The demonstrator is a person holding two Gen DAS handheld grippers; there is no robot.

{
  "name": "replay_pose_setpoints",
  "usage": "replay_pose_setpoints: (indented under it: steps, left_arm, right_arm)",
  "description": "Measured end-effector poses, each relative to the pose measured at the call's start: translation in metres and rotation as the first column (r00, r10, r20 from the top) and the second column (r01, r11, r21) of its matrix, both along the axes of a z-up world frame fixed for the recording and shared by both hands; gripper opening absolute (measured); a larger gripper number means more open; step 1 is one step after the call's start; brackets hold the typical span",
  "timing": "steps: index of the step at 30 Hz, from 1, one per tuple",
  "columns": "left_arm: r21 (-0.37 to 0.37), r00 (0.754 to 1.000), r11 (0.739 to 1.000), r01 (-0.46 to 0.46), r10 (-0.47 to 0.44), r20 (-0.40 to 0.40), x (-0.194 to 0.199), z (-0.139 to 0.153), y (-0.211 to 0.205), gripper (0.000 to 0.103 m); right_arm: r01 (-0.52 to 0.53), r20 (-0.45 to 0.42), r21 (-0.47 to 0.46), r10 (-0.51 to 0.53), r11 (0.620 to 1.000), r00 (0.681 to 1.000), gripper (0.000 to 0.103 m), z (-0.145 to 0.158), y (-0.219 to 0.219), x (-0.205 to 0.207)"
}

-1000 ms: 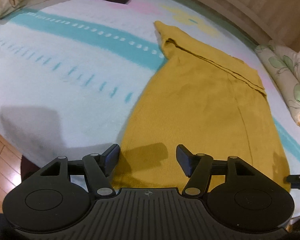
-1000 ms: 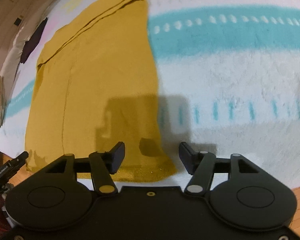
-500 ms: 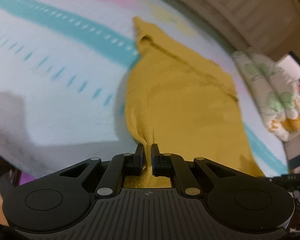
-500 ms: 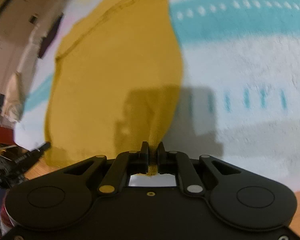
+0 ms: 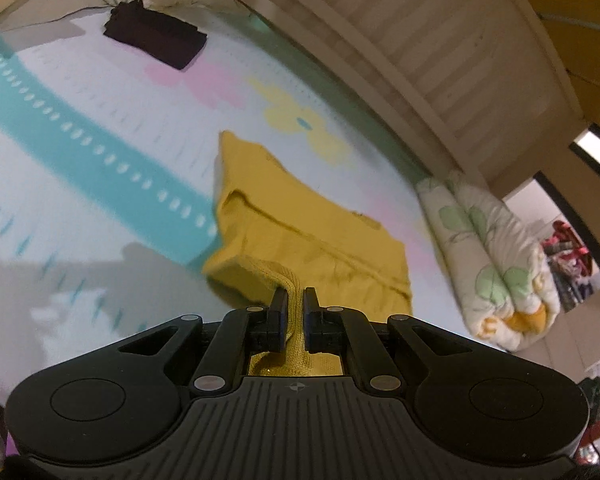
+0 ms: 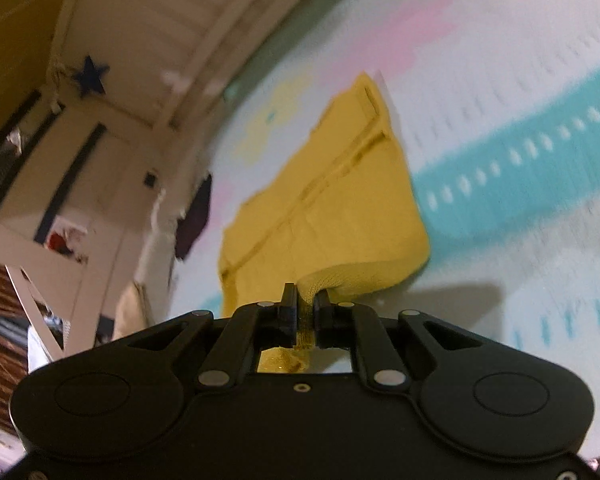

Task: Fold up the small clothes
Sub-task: 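Lift the hem with both grippers, fold it over the collar, open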

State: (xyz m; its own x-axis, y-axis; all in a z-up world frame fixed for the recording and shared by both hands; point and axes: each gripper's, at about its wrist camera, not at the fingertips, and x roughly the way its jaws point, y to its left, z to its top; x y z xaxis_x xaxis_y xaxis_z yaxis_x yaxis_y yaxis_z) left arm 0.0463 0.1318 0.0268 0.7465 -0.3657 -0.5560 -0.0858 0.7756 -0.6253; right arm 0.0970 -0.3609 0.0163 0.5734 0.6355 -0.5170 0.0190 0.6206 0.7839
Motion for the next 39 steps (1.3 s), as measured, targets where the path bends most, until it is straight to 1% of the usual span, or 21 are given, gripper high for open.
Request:
replay_pose_setpoints:
  steps: [4,6,8,9,12,15,16,17,23,30,35,39]
  left_arm:
    - [-0.009,1.000,1.000,0.009,-0.009,0.006,0.020,0.010,0.001,0.007]
    - [-0.009,1.000,1.000,0.014,-0.014,0.008,0.028,0.014,0.003,0.007]
    - [-0.016,1.000,1.000,0.015,-0.014,0.009,0.043,0.017,0.003,0.007]
    - [-0.016,1.000,1.000,0.013,-0.013,0.009,0.049,0.019,0.004,0.007]
    - [-0.009,1.000,1.000,0.010,-0.010,0.006,0.071,0.020,0.008,0.007]
    - [-0.016,1.000,1.000,0.001,-0.001,-0.010,0.097,0.017,0.012,0.007]
    - [-0.018,1.000,1.000,-0.001,0.000,-0.016,0.108,0.015,0.012,0.007]
    - [-0.018,1.000,1.000,-0.001,0.001,-0.020,0.116,0.014,0.014,0.007]
    - [-0.010,0.998,1.000,-0.011,0.010,-0.056,0.167,-0.001,0.017,0.007]
    - [0.001,0.993,0.999,-0.036,0.036,-0.116,0.222,-0.030,0.023,0.007]
    - [0.014,0.989,0.999,-0.047,0.049,-0.142,0.249,-0.049,0.025,0.007]
    - [0.017,0.986,0.998,-0.057,0.059,-0.156,0.260,-0.065,0.027,0.008]
  right_arm:
    - [0.050,0.058,0.038,-0.052,0.998,0.997,0.017,0.013,0.003,0.016]
    - [0.059,0.065,0.039,-0.061,0.998,0.996,0.017,0.015,0.004,0.021]
    - [0.092,0.081,0.046,-0.095,0.995,0.992,0.017,0.021,0.008,0.039]
    - [0.092,0.081,0.046,-0.095,0.995,0.992,0.017,0.021,0.008,0.039]
    - [0.117,0.085,0.042,-0.120,0.992,0.989,0.017,0.022,0.011,0.056]
    - [0.141,0.076,0.044,-0.144,0.989,0.987,0.017,0.019,0.012,0.078]
    - [0.155,0.068,0.037,-0.157,0.987,0.985,0.017,0.015,0.014,0.095]
    - [0.155,0.068,0.037,-0.157,0.987,0.985,0.017,0.015,0.014,0.095]
    - [0.179,0.041,0.013,-0.180,0.984,0.983,0.017,0.000,0.020,0.149]
    - [0.202,-0.002,-0.009,-0.202,0.979,0.979,0.017,-0.025,0.030,0.205]
    - [0.204,-0.018,-0.031,-0.204,0.979,0.979,0.017,-0.044,0.038,0.234]
    - [0.205,-0.031,-0.051,-0.206,0.978,0.978,0.018,-0.055,0.044,0.247]
